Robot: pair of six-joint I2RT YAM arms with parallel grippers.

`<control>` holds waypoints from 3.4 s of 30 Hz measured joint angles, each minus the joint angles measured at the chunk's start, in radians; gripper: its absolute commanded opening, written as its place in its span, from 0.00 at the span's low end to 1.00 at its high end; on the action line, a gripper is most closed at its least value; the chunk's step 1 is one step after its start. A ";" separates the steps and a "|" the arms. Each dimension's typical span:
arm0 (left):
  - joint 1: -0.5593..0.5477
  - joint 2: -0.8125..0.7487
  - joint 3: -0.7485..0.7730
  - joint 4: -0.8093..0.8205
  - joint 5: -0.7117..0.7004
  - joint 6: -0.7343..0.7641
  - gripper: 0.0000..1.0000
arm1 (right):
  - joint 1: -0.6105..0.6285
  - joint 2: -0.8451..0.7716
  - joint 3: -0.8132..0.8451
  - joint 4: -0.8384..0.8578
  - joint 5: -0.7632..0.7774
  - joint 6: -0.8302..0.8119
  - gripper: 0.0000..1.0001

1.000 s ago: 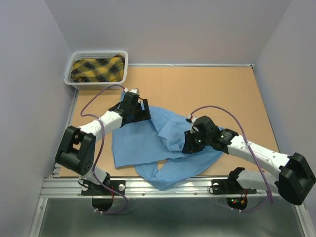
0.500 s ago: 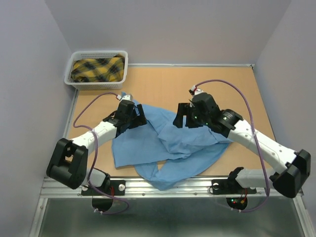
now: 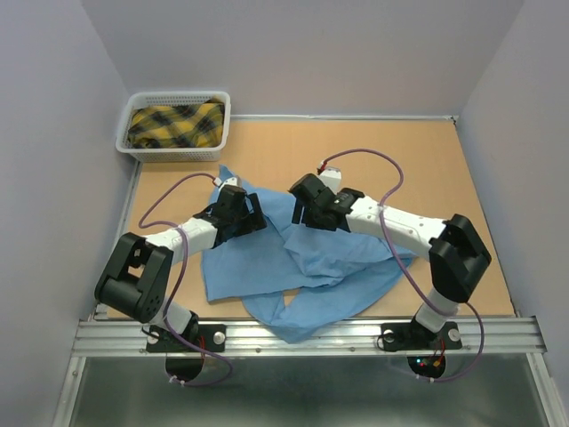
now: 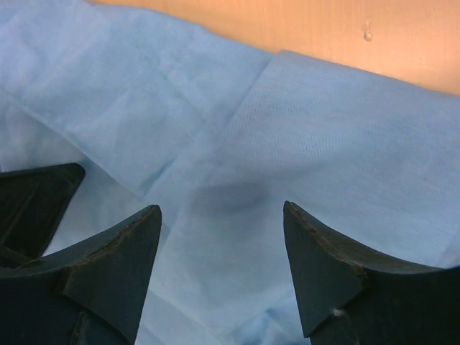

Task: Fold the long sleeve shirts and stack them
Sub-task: Flatten the shirt out

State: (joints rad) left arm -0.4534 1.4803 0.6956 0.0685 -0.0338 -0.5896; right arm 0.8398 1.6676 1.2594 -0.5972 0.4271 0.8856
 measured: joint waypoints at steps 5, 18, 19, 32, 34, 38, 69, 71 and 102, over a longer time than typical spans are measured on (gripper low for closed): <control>0.000 -0.002 -0.012 0.025 0.007 -0.004 0.93 | 0.048 0.106 0.084 0.003 0.082 0.046 0.70; 0.002 -0.017 -0.049 0.086 0.008 -0.028 0.93 | 0.084 0.266 0.133 -0.151 0.222 0.125 0.36; 0.002 -0.017 -0.049 0.087 0.008 -0.029 0.93 | 0.084 0.266 0.133 -0.162 0.233 0.127 0.26; 0.003 -0.017 -0.050 0.089 0.009 -0.030 0.93 | 0.077 0.179 0.167 -0.268 0.351 0.070 0.01; 0.003 -0.017 -0.050 0.089 0.010 -0.030 0.93 | 0.070 0.146 0.213 -0.282 0.389 0.022 0.01; 0.003 -0.017 -0.050 0.088 0.013 -0.029 0.93 | 0.014 0.086 0.379 -0.295 0.495 -0.105 0.01; 0.004 0.116 0.161 -0.108 0.171 0.092 0.93 | -0.421 0.415 0.486 0.742 0.387 -1.035 0.93; 0.004 0.121 0.194 -0.142 0.160 0.095 0.93 | -0.438 0.388 0.460 0.635 0.377 -0.973 0.99; 0.095 0.498 0.639 -0.244 -0.106 0.219 0.93 | -0.690 -0.136 -0.335 0.058 -0.103 -0.251 0.96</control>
State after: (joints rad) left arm -0.3584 1.9781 1.3342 -0.1757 -0.1402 -0.3702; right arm 0.1501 1.5318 0.9245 -0.5388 0.3237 0.6346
